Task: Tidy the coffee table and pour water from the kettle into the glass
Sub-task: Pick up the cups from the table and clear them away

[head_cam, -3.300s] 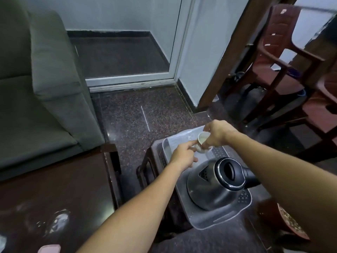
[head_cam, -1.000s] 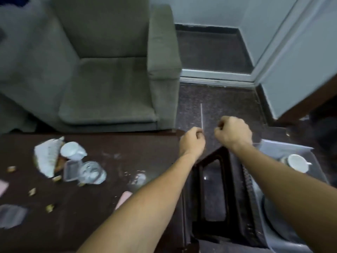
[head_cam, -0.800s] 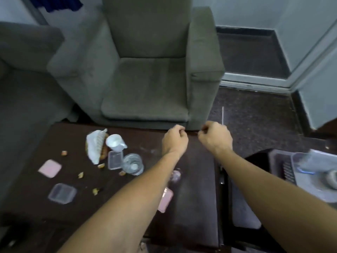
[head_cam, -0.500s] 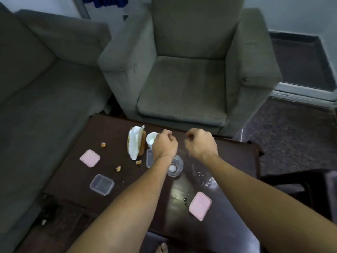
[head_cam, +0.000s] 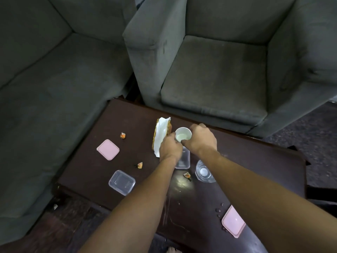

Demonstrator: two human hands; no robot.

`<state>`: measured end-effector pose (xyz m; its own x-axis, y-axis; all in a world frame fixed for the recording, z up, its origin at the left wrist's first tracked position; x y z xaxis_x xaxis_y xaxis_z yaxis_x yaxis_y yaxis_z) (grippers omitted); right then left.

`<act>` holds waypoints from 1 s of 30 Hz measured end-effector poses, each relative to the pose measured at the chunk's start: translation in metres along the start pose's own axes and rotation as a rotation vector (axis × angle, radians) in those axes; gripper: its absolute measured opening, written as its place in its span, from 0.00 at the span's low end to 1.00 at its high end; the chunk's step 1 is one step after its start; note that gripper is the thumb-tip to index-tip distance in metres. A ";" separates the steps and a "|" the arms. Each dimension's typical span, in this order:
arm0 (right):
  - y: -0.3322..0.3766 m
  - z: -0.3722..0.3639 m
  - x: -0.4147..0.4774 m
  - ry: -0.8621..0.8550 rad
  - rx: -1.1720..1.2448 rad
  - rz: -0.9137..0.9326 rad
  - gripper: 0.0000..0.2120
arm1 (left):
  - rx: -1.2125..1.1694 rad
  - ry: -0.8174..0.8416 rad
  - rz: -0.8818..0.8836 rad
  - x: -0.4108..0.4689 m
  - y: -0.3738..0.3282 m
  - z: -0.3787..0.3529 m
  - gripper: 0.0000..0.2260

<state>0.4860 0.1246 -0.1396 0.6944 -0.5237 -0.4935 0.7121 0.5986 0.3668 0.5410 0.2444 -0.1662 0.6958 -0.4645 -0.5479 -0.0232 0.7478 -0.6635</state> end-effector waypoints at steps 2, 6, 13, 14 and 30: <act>0.001 -0.007 0.010 -0.007 -0.010 -0.021 0.22 | -0.002 0.006 -0.006 0.006 0.001 -0.003 0.15; -0.001 -0.019 0.023 0.018 -0.020 -0.050 0.23 | 0.018 -0.018 0.005 0.013 0.005 -0.004 0.15; -0.007 -0.026 0.033 0.019 -0.006 -0.036 0.23 | 0.030 -0.022 0.006 0.017 0.005 -0.005 0.16; -0.007 -0.027 0.034 0.017 0.001 -0.034 0.23 | 0.030 -0.019 0.003 0.017 0.004 -0.006 0.16; -0.052 0.050 -0.001 -0.143 0.032 0.021 0.29 | -0.151 0.031 -0.105 0.003 -0.056 -0.033 0.21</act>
<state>0.4529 0.0639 -0.1187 0.7149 -0.5938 -0.3693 0.6990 0.5915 0.4019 0.5205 0.1851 -0.1474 0.6776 -0.5525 -0.4854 -0.0610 0.6155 -0.7858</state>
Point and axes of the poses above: each hand's wrist, its own x-axis towards the middle knuckle, its own z-axis out of the back of the hand, y = z × x, the point moved 8 cm from there along x, towards the middle knuckle, and after that the axes turned 11 degrees about y, right-handed, at the moved point
